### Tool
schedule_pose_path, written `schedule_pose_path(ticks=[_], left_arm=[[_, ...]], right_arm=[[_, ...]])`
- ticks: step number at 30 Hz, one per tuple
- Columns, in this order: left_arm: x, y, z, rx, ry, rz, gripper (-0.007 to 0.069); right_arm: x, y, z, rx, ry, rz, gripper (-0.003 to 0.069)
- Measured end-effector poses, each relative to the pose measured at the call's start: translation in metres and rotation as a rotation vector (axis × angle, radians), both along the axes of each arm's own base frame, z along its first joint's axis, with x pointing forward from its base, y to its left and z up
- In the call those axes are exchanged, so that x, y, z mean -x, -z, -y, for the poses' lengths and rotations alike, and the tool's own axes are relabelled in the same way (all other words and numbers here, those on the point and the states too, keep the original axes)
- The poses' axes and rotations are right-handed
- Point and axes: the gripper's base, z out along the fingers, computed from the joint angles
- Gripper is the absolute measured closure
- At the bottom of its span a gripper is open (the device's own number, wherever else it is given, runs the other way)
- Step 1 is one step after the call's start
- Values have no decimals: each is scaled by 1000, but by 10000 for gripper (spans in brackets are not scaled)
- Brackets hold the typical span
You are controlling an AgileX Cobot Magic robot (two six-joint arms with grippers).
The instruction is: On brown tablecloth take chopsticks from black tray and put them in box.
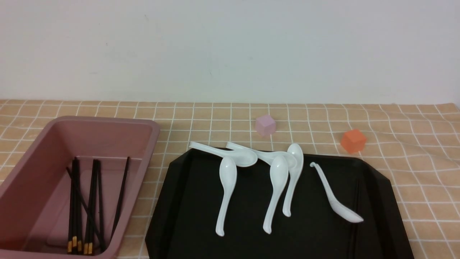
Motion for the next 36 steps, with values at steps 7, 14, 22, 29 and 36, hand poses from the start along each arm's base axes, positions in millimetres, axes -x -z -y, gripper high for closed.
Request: schedule_pose_path(ticks=[7,14,22,29,36], left_arm=[[0,0,0,0,0,0,386],[0,0,0,0,0,0,386],[0,0,0,0,0,0,386],[0,0,0,0,0,0,386],[0,0,0,0,0,0,386]], right_arm=[[0,0,-2,1,-46,-2,620],[0,0,-2,1,-46,-1,611],[0,0,-2,1,-46,-1,601],[0,0,-2,1,-46,-1,590],[0,0,-2,1,-46,-1,580]])
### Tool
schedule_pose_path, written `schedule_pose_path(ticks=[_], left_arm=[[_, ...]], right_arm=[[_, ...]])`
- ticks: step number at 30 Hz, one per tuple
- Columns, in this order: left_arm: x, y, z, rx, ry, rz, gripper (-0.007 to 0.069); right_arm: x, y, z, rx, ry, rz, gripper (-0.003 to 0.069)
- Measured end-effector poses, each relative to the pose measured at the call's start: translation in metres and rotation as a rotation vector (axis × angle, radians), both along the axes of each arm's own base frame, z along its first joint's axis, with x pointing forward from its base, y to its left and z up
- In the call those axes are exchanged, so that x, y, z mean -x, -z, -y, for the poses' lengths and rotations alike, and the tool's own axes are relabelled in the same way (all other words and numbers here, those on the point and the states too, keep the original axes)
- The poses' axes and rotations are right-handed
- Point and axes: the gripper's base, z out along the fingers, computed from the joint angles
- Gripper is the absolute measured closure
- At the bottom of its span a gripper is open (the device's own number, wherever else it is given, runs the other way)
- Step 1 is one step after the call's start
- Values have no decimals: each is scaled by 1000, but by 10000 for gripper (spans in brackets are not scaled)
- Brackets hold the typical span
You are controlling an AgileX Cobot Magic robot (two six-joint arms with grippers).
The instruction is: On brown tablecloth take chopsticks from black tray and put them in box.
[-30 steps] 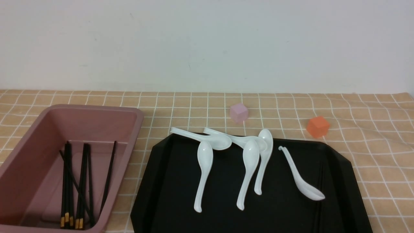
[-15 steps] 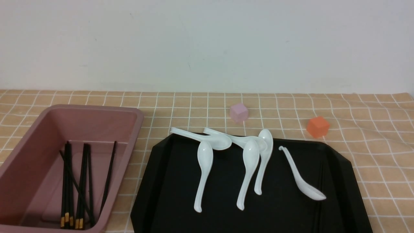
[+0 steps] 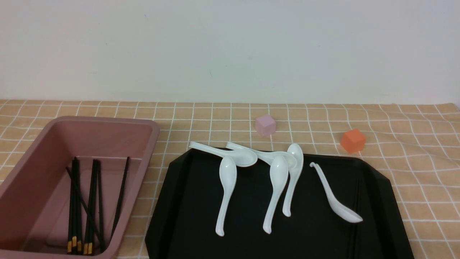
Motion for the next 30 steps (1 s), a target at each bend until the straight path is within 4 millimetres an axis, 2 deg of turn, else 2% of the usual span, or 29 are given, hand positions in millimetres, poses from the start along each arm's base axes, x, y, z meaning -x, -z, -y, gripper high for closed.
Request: schedule_pose_path(ticks=[30], left_arm=[[0,0,0,0,0,0,386]], right_arm=[[0,0,0,0,0,0,556]])
